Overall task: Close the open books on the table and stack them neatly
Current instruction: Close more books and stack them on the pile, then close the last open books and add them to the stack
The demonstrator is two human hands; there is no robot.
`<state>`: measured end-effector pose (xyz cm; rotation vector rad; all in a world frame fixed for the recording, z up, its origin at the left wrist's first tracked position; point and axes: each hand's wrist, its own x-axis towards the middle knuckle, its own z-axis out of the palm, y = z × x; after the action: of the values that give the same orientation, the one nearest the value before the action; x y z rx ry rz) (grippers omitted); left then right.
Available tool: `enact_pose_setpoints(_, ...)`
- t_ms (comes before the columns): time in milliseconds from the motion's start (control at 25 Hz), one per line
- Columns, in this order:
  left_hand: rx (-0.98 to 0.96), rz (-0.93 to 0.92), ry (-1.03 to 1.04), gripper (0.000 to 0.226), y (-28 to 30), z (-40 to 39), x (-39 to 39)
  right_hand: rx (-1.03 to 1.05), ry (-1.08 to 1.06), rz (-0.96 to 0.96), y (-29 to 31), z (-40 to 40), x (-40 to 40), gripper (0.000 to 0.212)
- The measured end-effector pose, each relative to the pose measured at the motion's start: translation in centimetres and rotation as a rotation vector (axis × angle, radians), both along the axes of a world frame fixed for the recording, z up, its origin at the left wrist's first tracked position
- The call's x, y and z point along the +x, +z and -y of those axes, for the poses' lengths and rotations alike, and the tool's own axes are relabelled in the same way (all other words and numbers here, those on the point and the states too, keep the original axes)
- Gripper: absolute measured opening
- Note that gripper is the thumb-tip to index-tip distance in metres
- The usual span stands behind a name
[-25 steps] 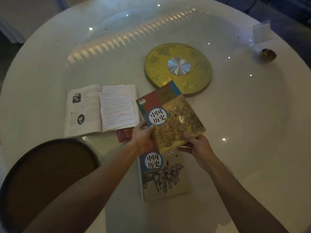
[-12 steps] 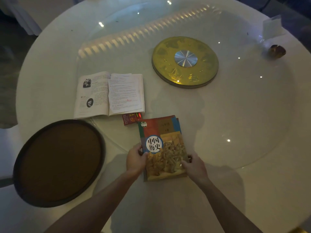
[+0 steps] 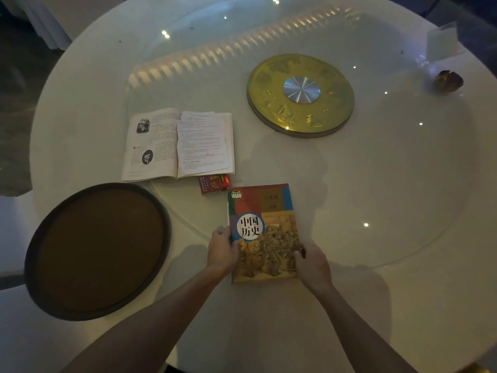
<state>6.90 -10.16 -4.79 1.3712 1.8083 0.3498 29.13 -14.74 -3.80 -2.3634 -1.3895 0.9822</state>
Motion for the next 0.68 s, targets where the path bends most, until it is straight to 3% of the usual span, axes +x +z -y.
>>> enact_pose_setpoints(240, -0.017, 0.076, 0.069, 0.021, 0.1, -2.3, -0.6, -0.075, -0.169, -0.076, -0.5, 0.0, -1.7, 0.024)
enact_pose_setpoints(400, -0.029, 0.020, 0.040, 0.025, 0.1, -3.9, -1.0, -0.061, -0.257, -0.110, -0.5, 0.1, -3.3, 0.020)
enact_pose_setpoints(560, -0.015, -0.007, -0.011, 0.026, 0.2, -4.6, -1.6, -0.036, -0.235, -0.045, -0.4, 0.0, -4.8, 0.019)
enact_pose_setpoints(680, -0.065, 0.129, -0.056, 0.023, 0.4, -5.2, -3.3, -0.068, -0.176, 0.009, 0.1, -0.6, -4.9, 0.028)
